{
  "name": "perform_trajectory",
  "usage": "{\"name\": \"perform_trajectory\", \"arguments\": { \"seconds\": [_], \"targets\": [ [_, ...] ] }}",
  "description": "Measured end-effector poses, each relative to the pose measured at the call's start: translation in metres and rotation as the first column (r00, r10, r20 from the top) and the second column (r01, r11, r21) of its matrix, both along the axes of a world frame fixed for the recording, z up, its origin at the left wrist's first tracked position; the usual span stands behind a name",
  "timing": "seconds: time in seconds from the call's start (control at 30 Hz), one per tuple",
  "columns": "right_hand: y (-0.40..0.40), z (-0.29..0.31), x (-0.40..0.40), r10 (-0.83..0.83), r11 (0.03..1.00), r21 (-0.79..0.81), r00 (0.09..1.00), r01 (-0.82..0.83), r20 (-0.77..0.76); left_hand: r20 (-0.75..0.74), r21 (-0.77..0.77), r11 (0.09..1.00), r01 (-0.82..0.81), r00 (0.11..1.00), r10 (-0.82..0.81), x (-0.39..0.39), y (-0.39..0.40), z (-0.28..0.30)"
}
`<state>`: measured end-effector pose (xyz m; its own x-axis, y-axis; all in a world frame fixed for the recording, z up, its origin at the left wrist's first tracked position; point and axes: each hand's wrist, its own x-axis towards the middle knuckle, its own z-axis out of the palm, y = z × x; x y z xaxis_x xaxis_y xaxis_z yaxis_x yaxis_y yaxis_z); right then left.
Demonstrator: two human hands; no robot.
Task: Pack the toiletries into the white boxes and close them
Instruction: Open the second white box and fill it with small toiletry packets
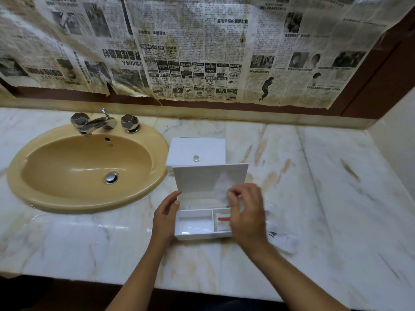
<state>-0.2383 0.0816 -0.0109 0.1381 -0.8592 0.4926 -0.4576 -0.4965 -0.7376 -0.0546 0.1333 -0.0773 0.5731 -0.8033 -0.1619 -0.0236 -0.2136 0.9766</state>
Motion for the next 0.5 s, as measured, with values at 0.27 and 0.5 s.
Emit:
{"name": "perform_trajectory", "arguments": {
  "seconds": [0.27, 0.5],
  "targets": [
    [0.023, -0.012, 0.036, 0.438, 0.890, 0.336, 0.781, -0.308, -0.445, -0.020, 0.016, 1.000, 0.019, 1.000, -0.018, 0.003, 0.002, -0.002],
    [0.022, -0.005, 0.056, 0.515, 0.854, 0.435, 0.586, -0.285, -0.626, 0.033, 0.016, 0.998, 0.069, 0.997, -0.069, 0.006, 0.003, 0.000]
  ]
}}
